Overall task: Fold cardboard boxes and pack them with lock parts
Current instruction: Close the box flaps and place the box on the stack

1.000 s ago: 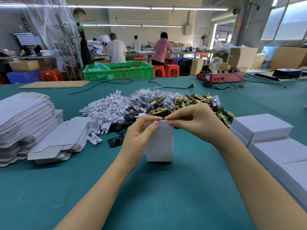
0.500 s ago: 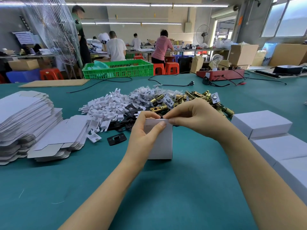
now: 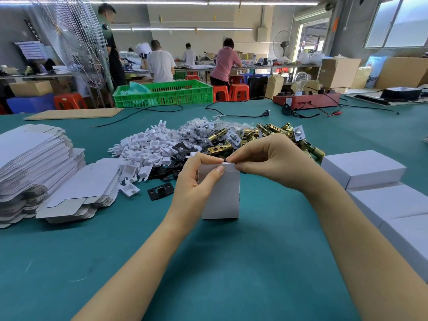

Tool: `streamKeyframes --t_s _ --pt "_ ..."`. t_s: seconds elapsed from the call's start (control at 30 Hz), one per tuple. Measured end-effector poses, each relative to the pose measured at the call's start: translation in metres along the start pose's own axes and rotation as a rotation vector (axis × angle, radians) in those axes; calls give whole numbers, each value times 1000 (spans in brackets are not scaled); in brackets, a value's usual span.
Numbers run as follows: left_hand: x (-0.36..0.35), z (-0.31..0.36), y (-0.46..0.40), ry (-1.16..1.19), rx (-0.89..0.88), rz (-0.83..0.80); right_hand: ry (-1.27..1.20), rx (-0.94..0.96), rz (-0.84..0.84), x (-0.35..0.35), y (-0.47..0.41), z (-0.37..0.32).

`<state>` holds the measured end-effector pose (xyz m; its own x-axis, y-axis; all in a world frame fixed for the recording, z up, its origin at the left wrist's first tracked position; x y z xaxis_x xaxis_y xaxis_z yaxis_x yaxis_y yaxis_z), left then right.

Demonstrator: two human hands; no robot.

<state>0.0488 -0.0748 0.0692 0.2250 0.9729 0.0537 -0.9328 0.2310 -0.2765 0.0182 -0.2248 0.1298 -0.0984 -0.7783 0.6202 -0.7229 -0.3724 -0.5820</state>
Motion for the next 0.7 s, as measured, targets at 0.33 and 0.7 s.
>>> streamKeyframes --t_s 0.33,0.7 --pt "2 -2 -1 -23 -21 -80 79 5 -33 -3 -1 -5" --pt "6 -4 -1 -103 -195 -112 -55 -39 20 -8 5 13"
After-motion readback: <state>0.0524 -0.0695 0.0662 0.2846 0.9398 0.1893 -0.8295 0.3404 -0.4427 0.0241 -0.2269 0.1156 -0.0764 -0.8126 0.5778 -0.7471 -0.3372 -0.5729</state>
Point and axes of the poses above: each hand's wrist, its own y-axis away from the middle knuckle, its own x-axis out of the back of the hand, z = x × y, the point moved 6 cm from there along -y, towards the middle knuckle, and after that the axes turned 14 degrees about x, right-handed, at the moved point
